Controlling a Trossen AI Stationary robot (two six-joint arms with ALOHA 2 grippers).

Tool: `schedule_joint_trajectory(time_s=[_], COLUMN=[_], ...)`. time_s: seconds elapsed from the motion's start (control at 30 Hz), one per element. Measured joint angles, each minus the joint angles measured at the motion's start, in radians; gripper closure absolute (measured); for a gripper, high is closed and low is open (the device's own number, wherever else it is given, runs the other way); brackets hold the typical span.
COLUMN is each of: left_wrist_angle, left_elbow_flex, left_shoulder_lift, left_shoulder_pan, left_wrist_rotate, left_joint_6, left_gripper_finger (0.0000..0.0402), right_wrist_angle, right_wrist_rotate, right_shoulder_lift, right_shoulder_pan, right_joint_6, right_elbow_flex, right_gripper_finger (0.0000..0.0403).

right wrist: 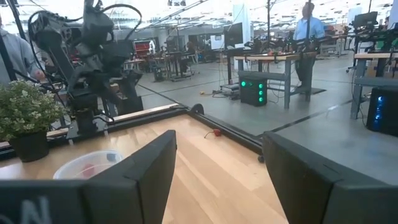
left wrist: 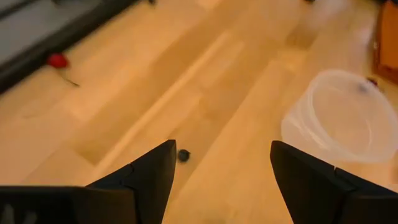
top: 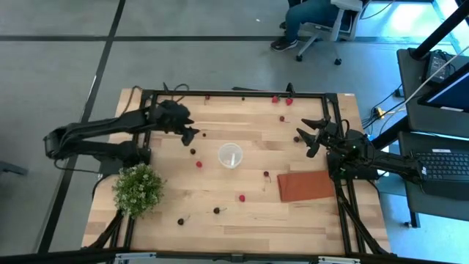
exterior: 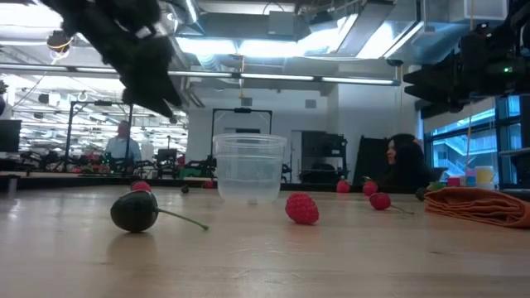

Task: Pick and placing Produce into tupperware
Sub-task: Put the bottom blueberry into the bin

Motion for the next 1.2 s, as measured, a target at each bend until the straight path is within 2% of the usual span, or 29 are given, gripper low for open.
schedule_joint_trajectory(time_s=[0.13,0.37,0.6,0.87,1.2], left_wrist_angle=[0.086,0.105,0.122,0.124,0.134], left_elbow_flex=[0.013,0.013,0.013,0.012,0.012], left_shoulder_lift=[0.074,0.132,0.242,0.412,0.527], left_shoulder_pan=[0.000,0.039,0.108,0.075,-0.004], left_wrist_rotate=[-0.005,-0.069,-0.088,-0.094,-0.149], left_joint_6=[0.015,0.139,0.133,0.038,-0.115], left_gripper_finger=[0.0149,0.0149,0.0149,0.0149,0.0156], right_wrist_angle=[-0.004,-0.004,-0.004,-0.004,-0.004], right_wrist_rotate=[0.000,0.000,0.000,0.004,0.103], right_shoulder_lift=[0.000,0.000,0.000,0.000,0.000], right_shoulder_pan=[0.000,0.000,0.000,0.000,0.000], right_joint_6=[0.026,0.027,0.026,0.026,0.029], right_elbow_flex=[0.000,0.000,0.000,0.000,0.000], right_gripper_finger=[0.0163,0.0163,0.0163,0.0163,0.0163])
